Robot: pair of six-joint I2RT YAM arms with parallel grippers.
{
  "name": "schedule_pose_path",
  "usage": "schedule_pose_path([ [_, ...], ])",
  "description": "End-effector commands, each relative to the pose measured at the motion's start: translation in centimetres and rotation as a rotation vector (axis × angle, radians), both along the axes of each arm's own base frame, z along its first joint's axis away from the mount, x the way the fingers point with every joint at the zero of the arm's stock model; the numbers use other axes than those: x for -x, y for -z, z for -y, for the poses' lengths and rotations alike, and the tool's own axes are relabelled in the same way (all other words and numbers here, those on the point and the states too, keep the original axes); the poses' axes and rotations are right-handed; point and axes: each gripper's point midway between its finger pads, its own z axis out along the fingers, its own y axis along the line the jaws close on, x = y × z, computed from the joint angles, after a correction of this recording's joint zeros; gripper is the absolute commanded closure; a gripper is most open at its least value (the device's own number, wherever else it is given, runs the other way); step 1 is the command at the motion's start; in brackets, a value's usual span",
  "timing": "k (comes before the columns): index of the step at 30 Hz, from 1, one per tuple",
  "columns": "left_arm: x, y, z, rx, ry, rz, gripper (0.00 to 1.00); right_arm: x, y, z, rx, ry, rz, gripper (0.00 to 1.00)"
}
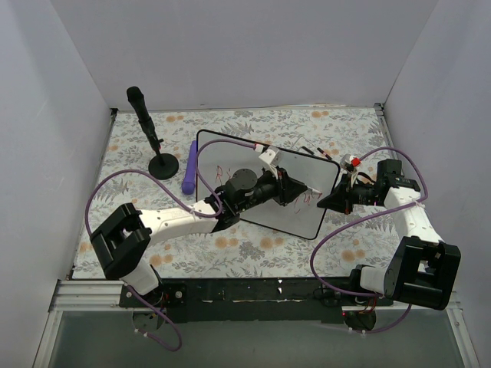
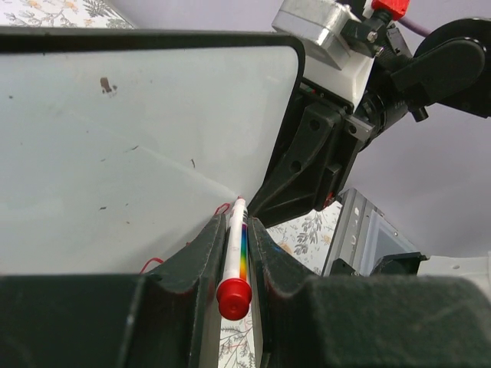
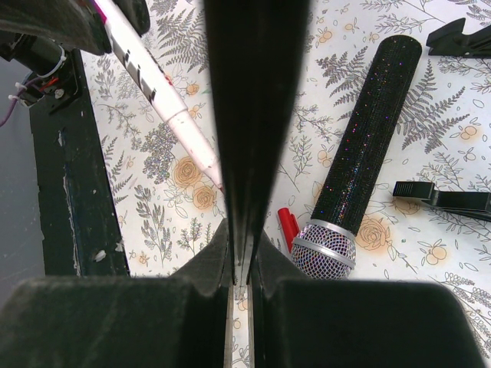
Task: Write a sentence on the whiteboard
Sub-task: Write with the whiteboard marker without the cap on the whiteboard.
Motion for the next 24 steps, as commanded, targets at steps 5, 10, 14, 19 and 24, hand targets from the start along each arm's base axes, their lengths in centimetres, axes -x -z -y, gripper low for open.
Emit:
schedule_pose_path([
  [5,-1.1,-1.5,0.6,0.012,-0.015,0.043,1.0,-0.1,0.2,0.2,0.042,-0.006,0.035,0.99],
  [10,-0.9,-1.1,1.2,-0.001,0.011,0.032,1.0,-0.1,0.2,0.2,0.042,-0.006,0.035,0.99],
  [14,-0.9,-1.6,1.1,0.009,0.011,0.037,1.0,-0.2,0.1,0.2,0.042,-0.006,0.037,0.99],
  [19,-0.5,-3.0,-0.1,0.025,-0.005,0.057,1.0,-0.1,0.2,0.2,0.042,-0.007,0.035,0.99],
  [24,0.3,-3.9,-1.7,0.027,-0.016,0.076,1.0,-0.1,0.2,0.1,0.041,-0.008,0.032,0.99],
])
